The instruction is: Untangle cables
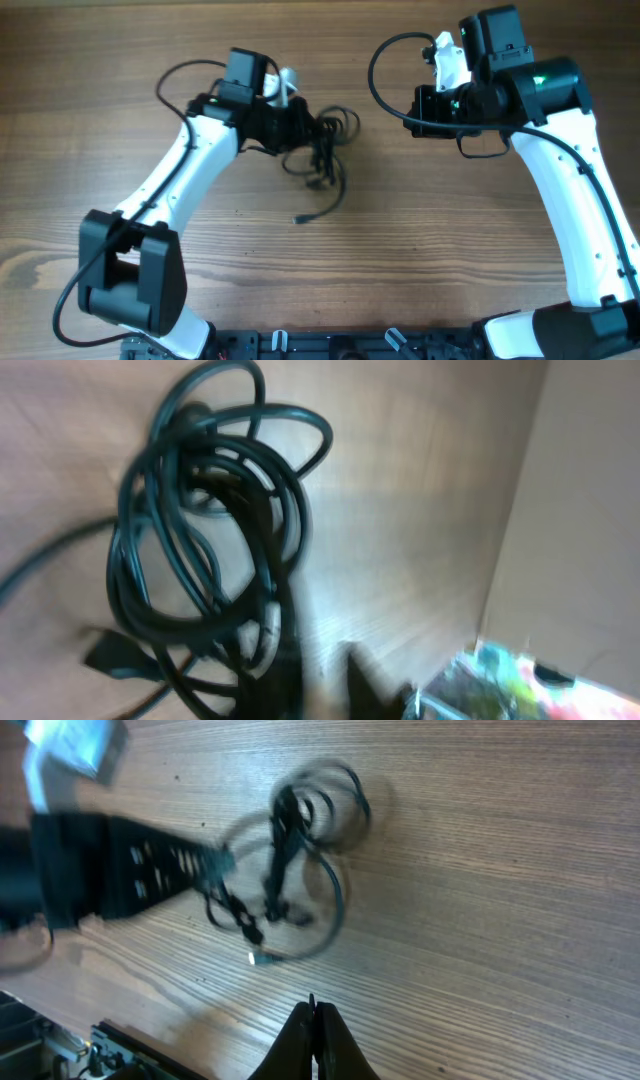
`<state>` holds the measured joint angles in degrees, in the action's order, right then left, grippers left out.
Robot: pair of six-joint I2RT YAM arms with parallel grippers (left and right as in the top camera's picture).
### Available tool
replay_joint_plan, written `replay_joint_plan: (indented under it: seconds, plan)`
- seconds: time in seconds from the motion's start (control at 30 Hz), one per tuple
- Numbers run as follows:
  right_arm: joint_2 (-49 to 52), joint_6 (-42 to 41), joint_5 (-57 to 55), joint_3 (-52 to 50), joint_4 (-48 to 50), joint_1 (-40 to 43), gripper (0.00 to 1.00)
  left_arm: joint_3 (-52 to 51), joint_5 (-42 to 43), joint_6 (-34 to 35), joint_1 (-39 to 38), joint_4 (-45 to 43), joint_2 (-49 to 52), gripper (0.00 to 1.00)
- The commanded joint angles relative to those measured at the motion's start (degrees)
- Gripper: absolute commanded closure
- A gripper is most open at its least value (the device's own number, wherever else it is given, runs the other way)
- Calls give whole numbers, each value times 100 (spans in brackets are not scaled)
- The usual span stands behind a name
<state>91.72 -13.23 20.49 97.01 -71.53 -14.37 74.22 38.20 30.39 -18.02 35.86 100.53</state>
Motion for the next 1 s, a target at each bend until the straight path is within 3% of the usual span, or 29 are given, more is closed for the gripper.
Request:
replay_joint_plan:
  seconds: [0.0,0.07,0.23,0.3,0.47,0.57,0.77,0.97]
  plan:
    - [76,0,-74,90,70,-24,92,-2,-352,-20,-546,306,-120,35]
    - [76,17,-74,90,83,-24,81,0,-1010,-20,-686,369,-120,15]
    - [94,-22,-74,87,219,-24,60,-2,-2267,-20,-619,87,-74,9]
    - [142,-44,-72,87,251,-24,59,-2,-2260,-240,-627,-181,68,12]
    - [280,-44,-68,85,227,-24,58,-7,-1620,-1075,-634,-151,566,33]
    - [280,-44,-68,85,227,-24,56,-7,-1355,-1421,-645,-109,798,34]
    - [280,-39,42,85,227,-24,54,-11,-1344,-1480,-675,-59,1287,41]
    - [280,-35,42,85,201,-24,53,-11,-1318,-1335,-1005,-341,1655,65]
